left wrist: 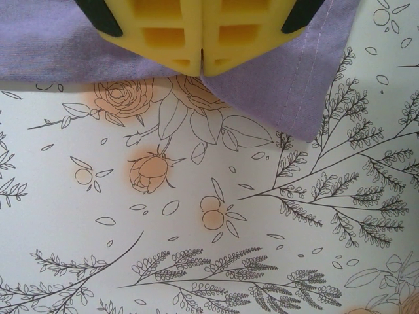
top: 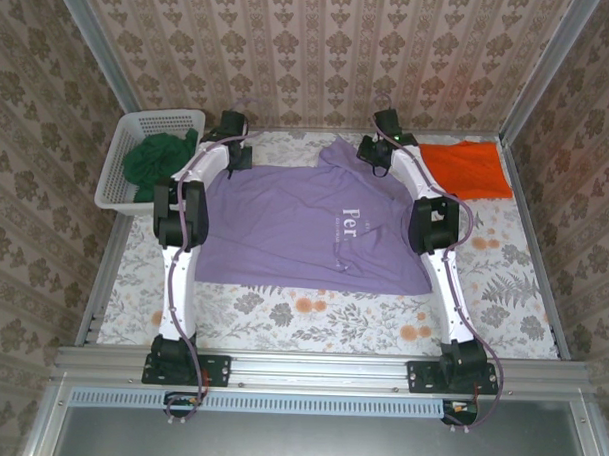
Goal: Fold and stack the t-shirts
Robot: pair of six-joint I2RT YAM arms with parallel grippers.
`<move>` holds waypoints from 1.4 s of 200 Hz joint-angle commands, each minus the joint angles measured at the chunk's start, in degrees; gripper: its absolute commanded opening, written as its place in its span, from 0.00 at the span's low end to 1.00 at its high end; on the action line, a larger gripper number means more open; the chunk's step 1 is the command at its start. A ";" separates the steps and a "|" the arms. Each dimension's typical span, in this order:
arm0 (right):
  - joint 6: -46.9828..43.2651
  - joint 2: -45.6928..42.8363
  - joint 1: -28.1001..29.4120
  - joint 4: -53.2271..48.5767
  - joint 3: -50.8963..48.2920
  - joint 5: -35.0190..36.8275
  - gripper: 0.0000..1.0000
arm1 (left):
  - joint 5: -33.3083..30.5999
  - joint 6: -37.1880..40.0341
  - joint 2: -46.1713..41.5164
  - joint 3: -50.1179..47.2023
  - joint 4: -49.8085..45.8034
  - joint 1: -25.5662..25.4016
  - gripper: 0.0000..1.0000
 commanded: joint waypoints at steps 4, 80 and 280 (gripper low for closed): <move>0.39 1.45 -0.18 -1.99 2.08 -1.07 0.13 | 0.09 1.35 -4.13 -0.28 0.40 -0.19 0.00; -3.62 -8.21 0.52 3.52 -8.50 1.09 0.00 | -0.04 1.57 -9.87 -8.66 8.38 -0.20 0.00; -7.21 -56.67 0.96 20.57 -70.31 -3.74 0.00 | -2.36 2.79 -24.11 -31.24 19.05 -1.61 0.00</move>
